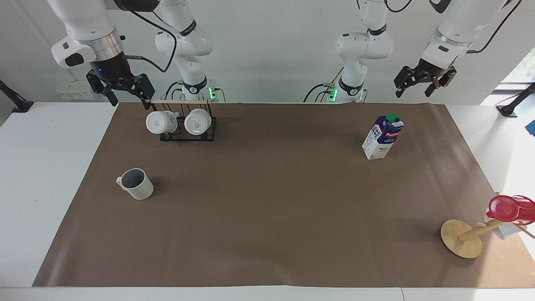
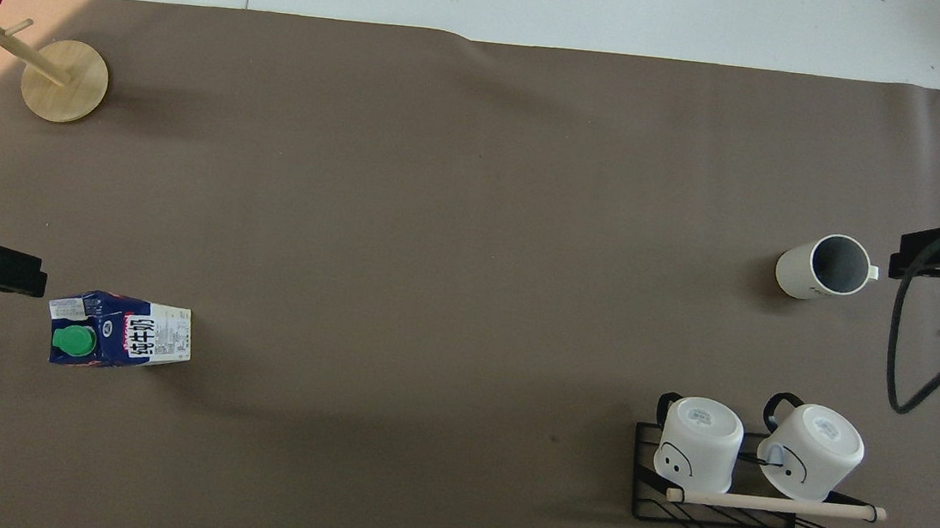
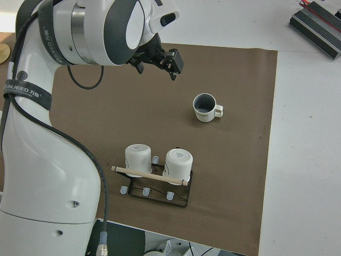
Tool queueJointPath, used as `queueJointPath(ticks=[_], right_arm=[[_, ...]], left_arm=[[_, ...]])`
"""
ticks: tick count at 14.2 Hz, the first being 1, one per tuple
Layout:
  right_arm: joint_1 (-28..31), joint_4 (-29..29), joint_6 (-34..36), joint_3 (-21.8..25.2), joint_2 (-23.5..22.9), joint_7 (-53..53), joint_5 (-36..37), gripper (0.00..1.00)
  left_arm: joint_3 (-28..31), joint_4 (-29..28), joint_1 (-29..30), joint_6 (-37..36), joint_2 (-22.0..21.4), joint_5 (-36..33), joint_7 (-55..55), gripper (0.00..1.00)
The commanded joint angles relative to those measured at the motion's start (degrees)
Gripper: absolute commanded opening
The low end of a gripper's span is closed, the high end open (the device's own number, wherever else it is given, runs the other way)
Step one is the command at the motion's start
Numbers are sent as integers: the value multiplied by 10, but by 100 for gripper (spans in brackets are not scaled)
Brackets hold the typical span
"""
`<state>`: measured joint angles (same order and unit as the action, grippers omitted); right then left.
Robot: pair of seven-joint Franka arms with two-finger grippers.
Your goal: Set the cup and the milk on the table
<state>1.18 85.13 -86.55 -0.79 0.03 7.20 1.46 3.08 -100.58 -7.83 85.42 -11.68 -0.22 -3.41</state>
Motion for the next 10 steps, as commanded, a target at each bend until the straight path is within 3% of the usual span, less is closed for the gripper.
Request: queueJointPath(ticks=[1, 10], right_arm=[[6, -11, 4, -1, -5, -18, -9, 100], [4, -5, 6, 1, 1, -15, -9, 100]], left_arm=[[-1, -11, 5, 2, -12, 7, 7, 100], [-1, 3, 4, 4, -6, 7, 7, 100]])
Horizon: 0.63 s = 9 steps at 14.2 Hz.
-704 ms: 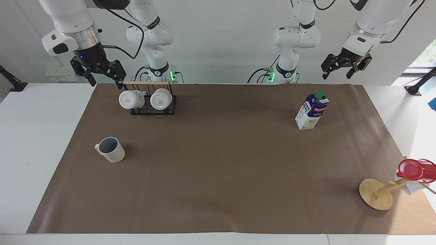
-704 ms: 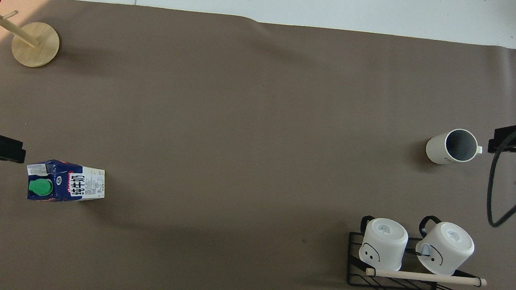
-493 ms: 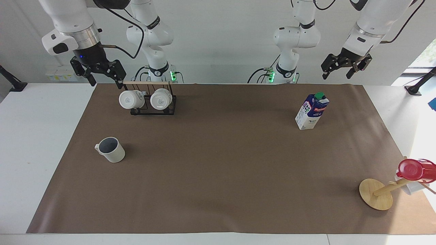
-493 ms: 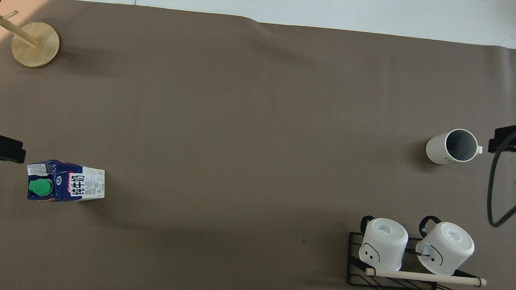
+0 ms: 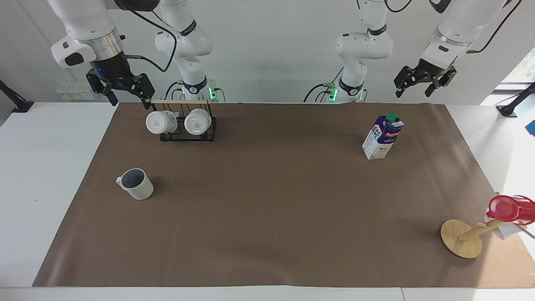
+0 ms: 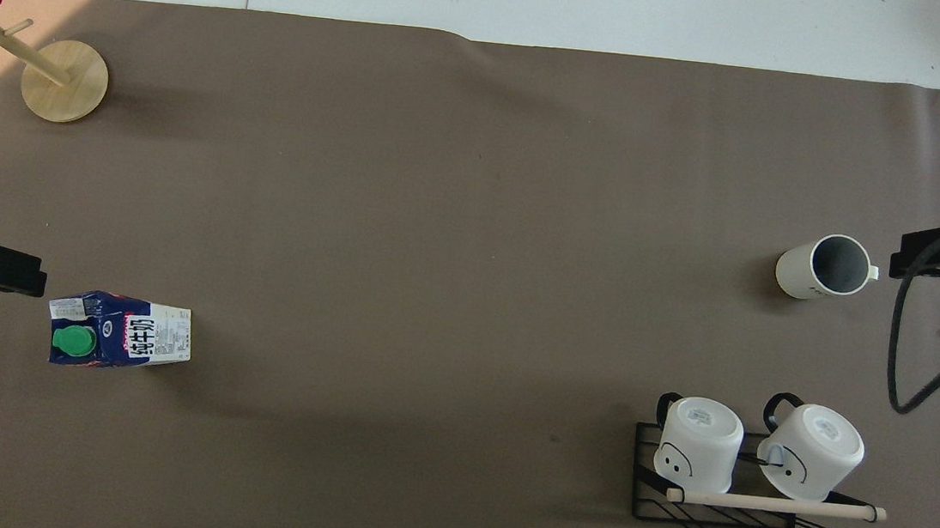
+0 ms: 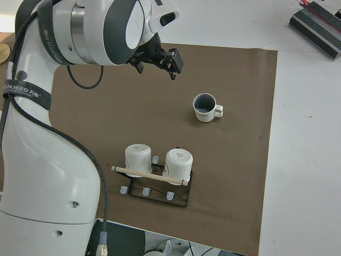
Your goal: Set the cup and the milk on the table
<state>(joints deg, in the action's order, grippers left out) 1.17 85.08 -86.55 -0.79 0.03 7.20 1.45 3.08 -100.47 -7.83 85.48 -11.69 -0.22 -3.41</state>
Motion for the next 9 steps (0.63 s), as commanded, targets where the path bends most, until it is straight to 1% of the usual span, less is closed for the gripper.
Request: queueJointPath(ticks=[1, 9], right_arm=[[4, -4, 6, 0, 1, -15, -9, 100], [5, -4, 6, 0, 1, -16, -10, 100]], left_arm=[[-1, 4, 4, 3, -6, 7, 5, 100], [-3, 21, 0, 6, -4, 7, 2, 100]])
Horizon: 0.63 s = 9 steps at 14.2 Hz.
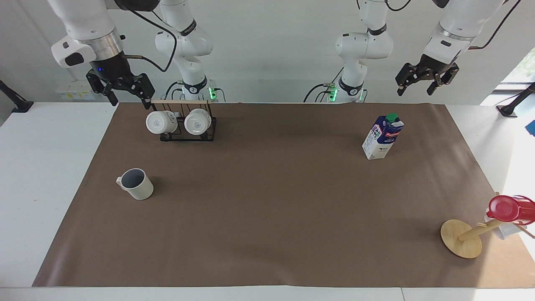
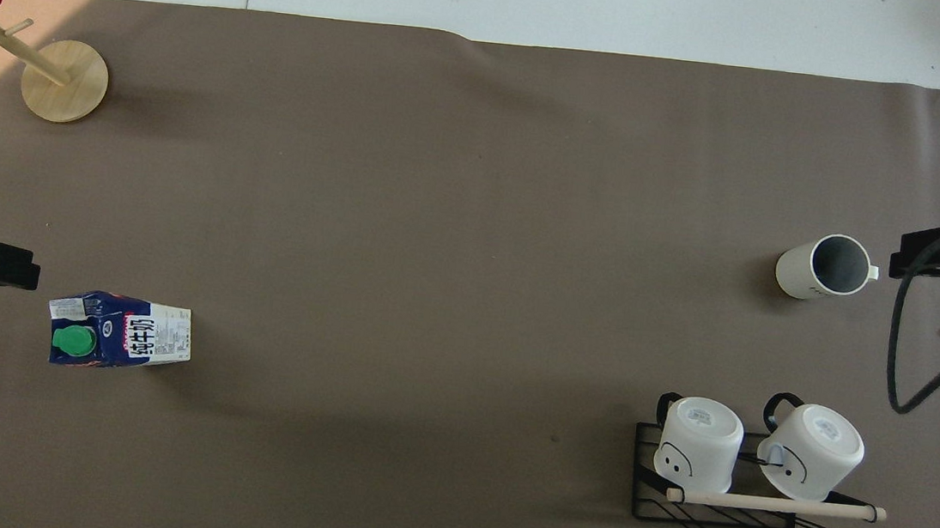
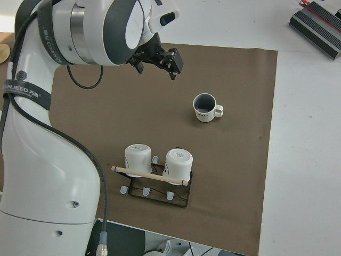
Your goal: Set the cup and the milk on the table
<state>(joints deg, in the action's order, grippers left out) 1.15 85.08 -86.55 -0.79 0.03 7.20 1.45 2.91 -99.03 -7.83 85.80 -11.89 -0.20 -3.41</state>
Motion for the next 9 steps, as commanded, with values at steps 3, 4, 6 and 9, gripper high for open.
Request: queueJointPath(ticks=[3, 4, 6, 9], right_arm=[[6, -5, -10, 0, -3, -16, -9, 100], [6, -5, -10, -1, -5, -16, -8, 100], [7, -8, -10, -1, -6, -16, -3, 100], [7, -13, -9, -2, -11, -17, 0, 100]], left_arm=[[-2, 7, 0, 9, -2, 22, 2, 100], [-3, 7, 0, 11, -2, 22, 2, 100], [-2, 7, 0, 12, -2, 22, 3, 100], [-3, 5, 0, 12, -2, 23, 4, 100]])
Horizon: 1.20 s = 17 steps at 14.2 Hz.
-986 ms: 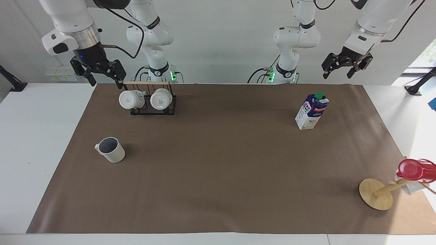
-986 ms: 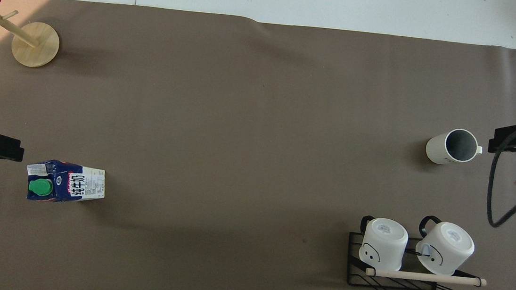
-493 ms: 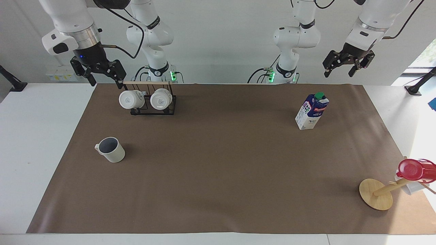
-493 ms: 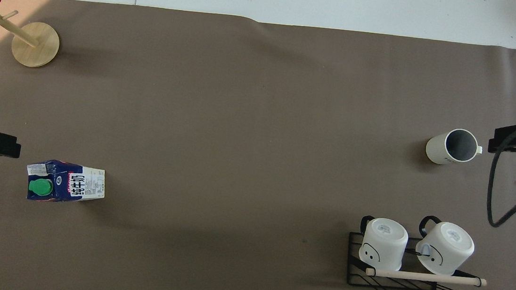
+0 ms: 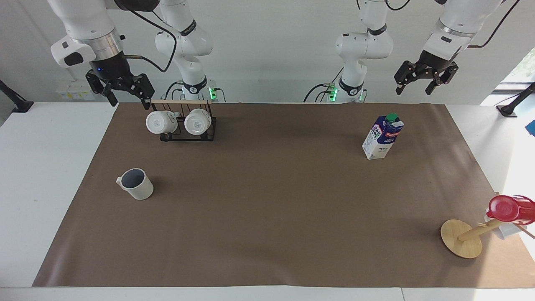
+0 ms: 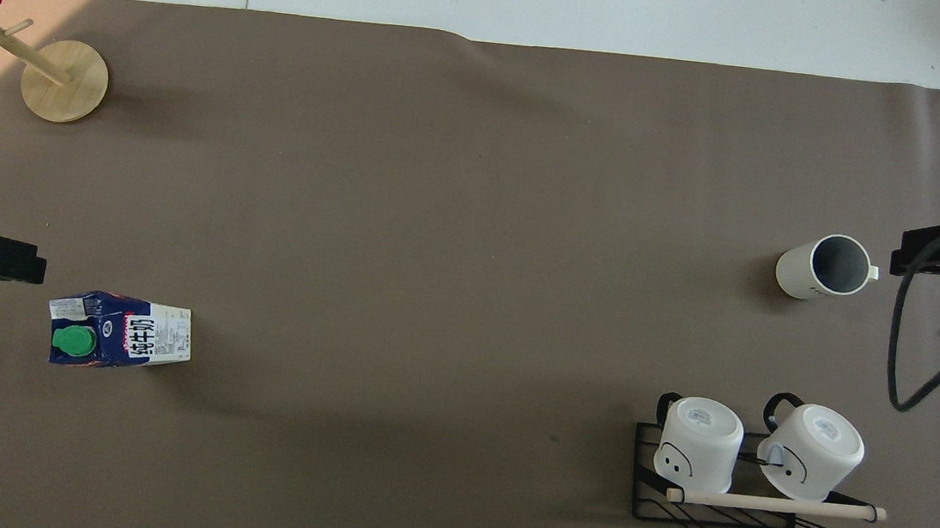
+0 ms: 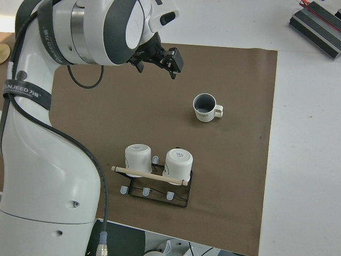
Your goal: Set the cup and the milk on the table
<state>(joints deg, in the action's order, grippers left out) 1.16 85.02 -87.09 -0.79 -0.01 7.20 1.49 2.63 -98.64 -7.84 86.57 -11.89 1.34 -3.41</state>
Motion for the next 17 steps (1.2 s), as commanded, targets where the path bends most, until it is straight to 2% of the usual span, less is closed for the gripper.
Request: queueJointPath(ticks=[1, 5, 12, 17], right_arm=[[7, -13, -5, -2, -11, -17, 0, 100], [8, -65, 4, -1, -46, -17, 1, 100], [9, -64, -9, 0, -61, -16, 3, 100], [16, -62, -50, 0, -92, -21, 3, 100]], left_arm=[[0, 1, 0, 3, -3, 7, 6, 100], [3, 0, 8, -5, -4, 7, 5, 100], [3, 0, 4, -2, -4, 7, 9, 100], [3, 0, 0, 0, -3, 7, 5, 100]])
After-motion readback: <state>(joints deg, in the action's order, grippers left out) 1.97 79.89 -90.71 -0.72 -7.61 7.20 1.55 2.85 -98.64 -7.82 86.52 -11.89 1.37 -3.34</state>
